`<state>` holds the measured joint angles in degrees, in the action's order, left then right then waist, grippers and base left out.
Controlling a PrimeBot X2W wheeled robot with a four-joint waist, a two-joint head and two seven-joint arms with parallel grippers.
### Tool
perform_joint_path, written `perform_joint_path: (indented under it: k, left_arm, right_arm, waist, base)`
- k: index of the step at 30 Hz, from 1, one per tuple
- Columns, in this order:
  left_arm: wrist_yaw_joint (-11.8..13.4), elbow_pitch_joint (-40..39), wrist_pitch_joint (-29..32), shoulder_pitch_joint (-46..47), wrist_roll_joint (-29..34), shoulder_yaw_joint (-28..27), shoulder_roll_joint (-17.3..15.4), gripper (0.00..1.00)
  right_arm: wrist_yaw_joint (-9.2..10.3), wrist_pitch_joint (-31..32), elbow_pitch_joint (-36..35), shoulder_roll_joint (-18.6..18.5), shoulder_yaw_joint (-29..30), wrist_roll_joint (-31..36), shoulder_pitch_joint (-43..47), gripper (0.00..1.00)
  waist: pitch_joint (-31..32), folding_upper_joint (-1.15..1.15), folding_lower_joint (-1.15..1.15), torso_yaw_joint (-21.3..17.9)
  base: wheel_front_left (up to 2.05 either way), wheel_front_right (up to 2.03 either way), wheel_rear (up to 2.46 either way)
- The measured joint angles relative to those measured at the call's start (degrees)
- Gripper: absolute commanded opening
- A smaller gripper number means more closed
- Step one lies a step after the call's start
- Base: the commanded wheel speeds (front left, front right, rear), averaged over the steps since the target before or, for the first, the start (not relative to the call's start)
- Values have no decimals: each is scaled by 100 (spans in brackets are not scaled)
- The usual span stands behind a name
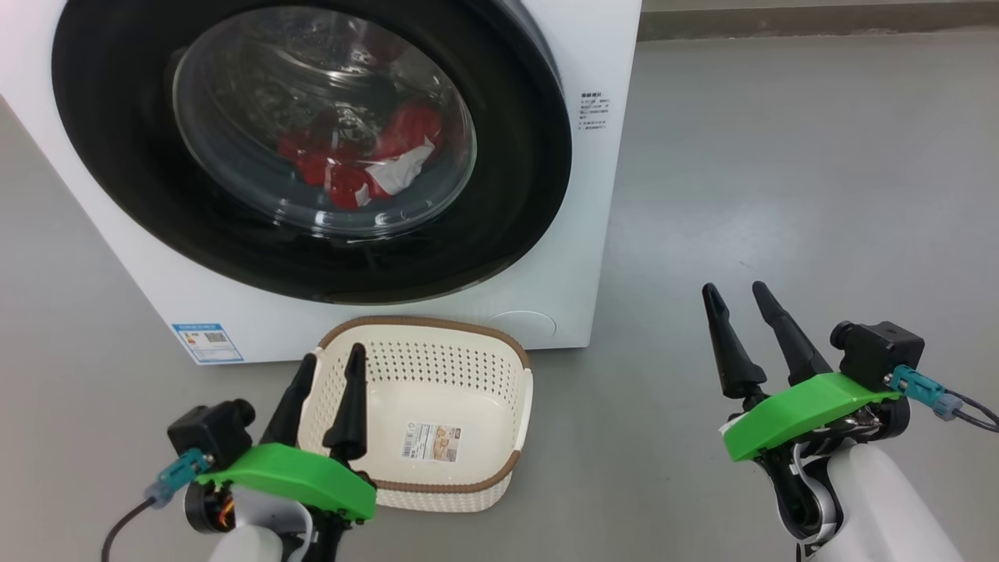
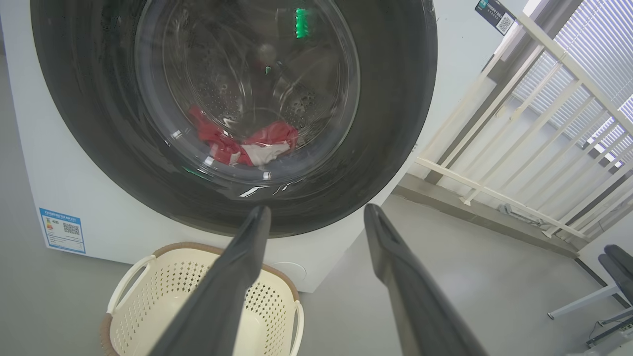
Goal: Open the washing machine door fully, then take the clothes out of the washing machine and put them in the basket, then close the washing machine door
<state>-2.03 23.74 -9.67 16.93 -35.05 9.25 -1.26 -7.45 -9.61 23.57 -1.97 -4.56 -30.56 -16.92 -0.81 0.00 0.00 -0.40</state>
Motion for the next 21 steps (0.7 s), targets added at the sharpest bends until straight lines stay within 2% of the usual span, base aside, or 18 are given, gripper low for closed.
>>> perform_joint_path:
  k: [21]
  left_arm:
    - [166,155,-324,439,1156,289,-12,100]
  right_arm:
    - [0,-354,58,-85,-183,1415,-349,100]
  waist:
    - [17,0,0,14]
  base:
    - [0,0,0]
